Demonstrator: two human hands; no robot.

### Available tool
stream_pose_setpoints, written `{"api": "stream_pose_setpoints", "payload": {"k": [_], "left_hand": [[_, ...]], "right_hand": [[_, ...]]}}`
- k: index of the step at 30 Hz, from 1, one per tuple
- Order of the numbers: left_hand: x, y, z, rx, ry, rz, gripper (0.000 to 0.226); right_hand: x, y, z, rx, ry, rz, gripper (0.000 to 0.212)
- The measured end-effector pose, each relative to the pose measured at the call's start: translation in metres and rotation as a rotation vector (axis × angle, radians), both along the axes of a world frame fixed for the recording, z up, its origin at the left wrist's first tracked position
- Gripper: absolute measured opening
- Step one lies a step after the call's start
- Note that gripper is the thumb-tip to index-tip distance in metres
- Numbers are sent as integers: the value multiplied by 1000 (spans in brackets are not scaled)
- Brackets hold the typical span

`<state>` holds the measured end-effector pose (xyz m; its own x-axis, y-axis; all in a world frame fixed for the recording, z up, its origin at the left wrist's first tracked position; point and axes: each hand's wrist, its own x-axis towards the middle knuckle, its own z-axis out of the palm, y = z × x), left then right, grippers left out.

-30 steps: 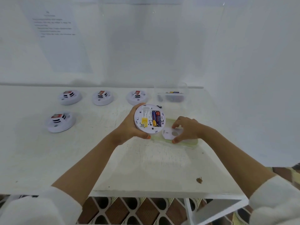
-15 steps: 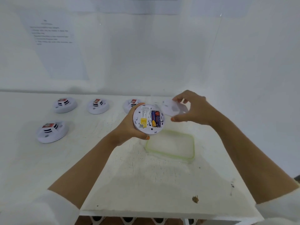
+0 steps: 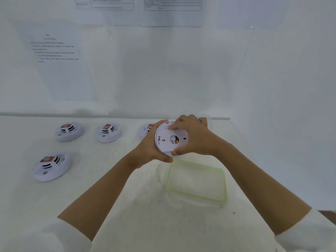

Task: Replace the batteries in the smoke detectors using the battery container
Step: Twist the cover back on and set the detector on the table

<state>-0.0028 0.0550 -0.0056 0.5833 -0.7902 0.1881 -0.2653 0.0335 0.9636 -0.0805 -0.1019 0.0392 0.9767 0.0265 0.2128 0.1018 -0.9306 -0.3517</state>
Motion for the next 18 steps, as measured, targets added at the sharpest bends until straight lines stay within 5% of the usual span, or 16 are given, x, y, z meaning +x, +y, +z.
{"api": "stream_pose_setpoints", "payload": {"k": [18], "left_hand": [[27, -3, -6, 5, -19, -38, 92]], "right_hand": [[22, -5, -6, 56, 12, 26, 75]]}}
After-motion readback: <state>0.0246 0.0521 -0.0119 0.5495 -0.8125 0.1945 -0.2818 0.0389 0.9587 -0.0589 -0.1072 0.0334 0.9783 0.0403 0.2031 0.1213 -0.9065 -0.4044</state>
